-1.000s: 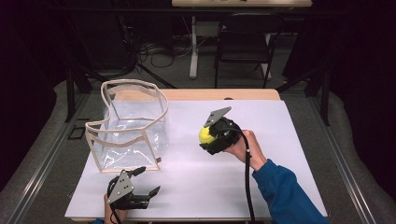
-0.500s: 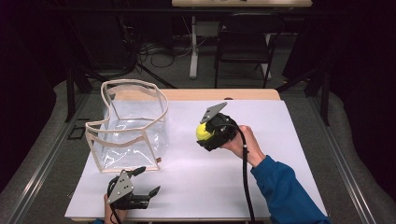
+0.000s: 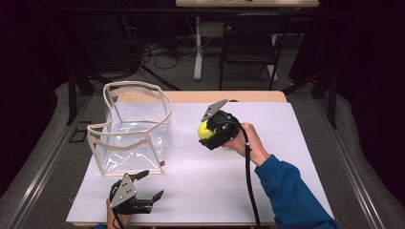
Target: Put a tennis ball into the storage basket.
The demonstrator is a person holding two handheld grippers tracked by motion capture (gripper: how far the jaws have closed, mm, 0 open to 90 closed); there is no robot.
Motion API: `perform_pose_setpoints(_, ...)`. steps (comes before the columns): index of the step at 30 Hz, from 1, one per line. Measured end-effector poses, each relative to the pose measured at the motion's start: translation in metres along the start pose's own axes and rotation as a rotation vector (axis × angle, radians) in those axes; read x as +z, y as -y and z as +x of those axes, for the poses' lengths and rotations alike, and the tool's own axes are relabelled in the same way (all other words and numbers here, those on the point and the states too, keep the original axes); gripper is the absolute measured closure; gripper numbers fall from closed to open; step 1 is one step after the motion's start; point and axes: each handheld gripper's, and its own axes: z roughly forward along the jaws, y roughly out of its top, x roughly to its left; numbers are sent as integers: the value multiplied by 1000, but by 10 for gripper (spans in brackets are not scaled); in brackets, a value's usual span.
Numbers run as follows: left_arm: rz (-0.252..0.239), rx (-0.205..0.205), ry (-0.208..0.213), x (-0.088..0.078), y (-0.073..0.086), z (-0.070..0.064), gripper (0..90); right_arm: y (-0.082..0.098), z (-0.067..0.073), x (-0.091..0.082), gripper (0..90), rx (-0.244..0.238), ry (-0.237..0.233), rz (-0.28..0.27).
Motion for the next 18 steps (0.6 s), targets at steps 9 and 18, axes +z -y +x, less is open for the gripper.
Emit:
perform_pose_setpoints(9, 0, 1, -1, 0, 0, 0, 159, -9, -4, -1, 261, -9, 3, 7)
perform_pose_setpoints(18, -1, 0, 0, 0, 0, 0, 159, -19, -8, -2, 261, -17, 6, 4)
